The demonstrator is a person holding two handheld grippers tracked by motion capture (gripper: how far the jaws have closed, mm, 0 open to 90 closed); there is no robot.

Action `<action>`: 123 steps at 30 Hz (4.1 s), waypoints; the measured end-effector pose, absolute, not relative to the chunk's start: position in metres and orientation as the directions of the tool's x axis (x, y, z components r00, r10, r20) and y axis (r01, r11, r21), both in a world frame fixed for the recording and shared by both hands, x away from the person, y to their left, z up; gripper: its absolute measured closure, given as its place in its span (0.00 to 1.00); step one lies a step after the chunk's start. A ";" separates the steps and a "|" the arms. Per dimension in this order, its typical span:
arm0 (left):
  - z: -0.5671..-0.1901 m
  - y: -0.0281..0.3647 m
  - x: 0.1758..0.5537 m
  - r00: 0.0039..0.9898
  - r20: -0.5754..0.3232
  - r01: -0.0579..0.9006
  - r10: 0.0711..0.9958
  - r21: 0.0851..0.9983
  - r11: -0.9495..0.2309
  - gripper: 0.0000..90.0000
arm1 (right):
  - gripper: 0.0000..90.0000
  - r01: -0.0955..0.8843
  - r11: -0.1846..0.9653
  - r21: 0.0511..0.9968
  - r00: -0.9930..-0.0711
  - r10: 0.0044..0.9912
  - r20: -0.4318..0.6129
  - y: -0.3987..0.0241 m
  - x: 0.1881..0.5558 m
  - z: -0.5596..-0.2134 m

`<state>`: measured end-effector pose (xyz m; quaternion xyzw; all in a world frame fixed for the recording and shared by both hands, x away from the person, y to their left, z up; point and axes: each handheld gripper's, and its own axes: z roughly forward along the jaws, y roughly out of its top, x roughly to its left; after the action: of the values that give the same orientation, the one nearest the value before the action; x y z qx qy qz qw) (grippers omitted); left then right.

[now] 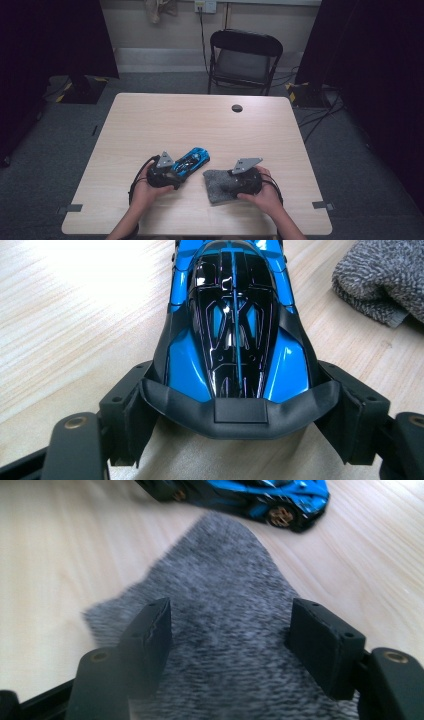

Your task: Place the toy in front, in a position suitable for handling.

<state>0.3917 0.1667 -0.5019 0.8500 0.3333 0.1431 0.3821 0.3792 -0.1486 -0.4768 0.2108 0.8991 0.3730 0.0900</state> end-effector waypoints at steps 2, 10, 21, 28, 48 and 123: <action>-0.502 0.167 0.392 0.735 -0.003 0.454 0.678 0.744 -0.490 0.27 | 0.41 0.326 0.649 0.687 -0.890 0.457 -0.009 -0.148 0.381 -0.484; -0.502 0.167 0.392 0.737 -0.008 0.456 0.676 0.745 -0.488 0.27 | 0.64 0.342 0.594 0.728 -0.868 0.497 0.002 -0.154 0.380 -0.493; -0.502 0.166 0.392 0.737 -0.018 0.460 0.675 0.745 -0.483 0.27 | 0.84 0.474 0.522 0.710 -0.800 0.593 0.098 -0.154 0.379 -0.477; -0.502 0.167 0.392 0.738 -0.013 0.458 0.675 0.745 -0.486 0.27 | 0.84 0.491 0.489 0.721 -0.794 0.592 0.139 -0.152 0.388 -0.456; -0.502 0.166 0.393 0.736 -0.006 0.457 0.677 0.743 -0.490 0.27 | 0.84 0.482 0.480 0.733 -0.806 0.572 0.156 -0.125 0.405 -0.433; -0.502 0.164 0.392 0.733 -0.017 0.465 0.680 0.743 -0.482 0.27 | 0.84 0.490 0.456 0.743 -0.797 0.580 0.170 -0.046 0.435 -0.424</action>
<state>0.3924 0.1642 -0.5020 0.8490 0.3371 0.1413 0.3815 0.4347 -0.0464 -0.4238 0.3142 0.8515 0.4164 0.0539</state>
